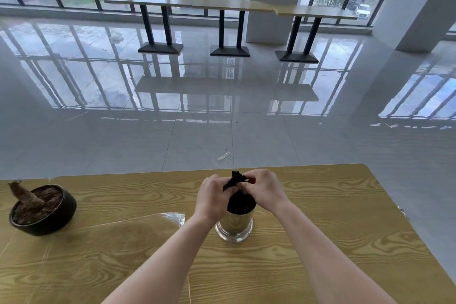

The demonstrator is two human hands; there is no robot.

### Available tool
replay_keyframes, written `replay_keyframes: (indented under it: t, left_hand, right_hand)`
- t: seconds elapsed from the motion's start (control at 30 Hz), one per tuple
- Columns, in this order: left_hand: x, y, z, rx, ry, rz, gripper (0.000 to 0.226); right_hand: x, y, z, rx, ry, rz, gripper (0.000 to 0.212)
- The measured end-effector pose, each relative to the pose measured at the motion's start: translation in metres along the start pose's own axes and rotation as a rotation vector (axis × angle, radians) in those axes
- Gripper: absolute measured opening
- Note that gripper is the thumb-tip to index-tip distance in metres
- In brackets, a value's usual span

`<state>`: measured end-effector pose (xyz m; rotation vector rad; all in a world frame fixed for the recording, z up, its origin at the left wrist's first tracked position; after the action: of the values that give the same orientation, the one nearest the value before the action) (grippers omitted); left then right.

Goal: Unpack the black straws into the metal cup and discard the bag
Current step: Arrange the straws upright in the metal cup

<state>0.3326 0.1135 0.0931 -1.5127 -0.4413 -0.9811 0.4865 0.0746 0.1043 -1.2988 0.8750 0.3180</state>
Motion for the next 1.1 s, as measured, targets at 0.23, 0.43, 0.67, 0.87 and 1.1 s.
replay_keyframes:
  t: [0.23, 0.43, 0.67, 0.87, 1.1]
  left_hand:
    - [0.001, -0.01, -0.004, 0.092, -0.174, -0.063, 0.035]
    - [-0.012, -0.001, -0.011, 0.148, -0.158, 0.1, 0.053]
    - [0.003, 0.021, -0.017, 0.029, -0.184, 0.287, 0.069]
    - [-0.001, 0.015, -0.021, 0.028, -0.162, 0.262, 0.075]
    - [0.0, 0.016, -0.027, 0.041, 0.031, 0.319, 0.078]
  right_hand:
    - [0.0, 0.008, 0.001, 0.074, 0.041, -0.014, 0.035]
    - [0.016, 0.006, -0.004, 0.16, 0.024, -0.059, 0.044]
    - [0.008, 0.021, -0.017, 0.103, -0.089, -0.362, 0.023]
    - [0.014, 0.02, -0.02, 0.161, -0.123, -0.355, 0.04]
    - [0.01, 0.018, -0.023, 0.164, -0.282, -0.46, 0.052]
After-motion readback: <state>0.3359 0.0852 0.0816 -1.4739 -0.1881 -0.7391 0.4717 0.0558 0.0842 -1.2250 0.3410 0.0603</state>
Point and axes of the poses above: each hand's wrist, its own z-axis towards the middle knuckle, its own y-axis out of the palm, x = y × z, the point moved 1 cm from there along z, towards the middle knuckle, and after that the axes turned 8 degrees about x, right-handed, at the moved point
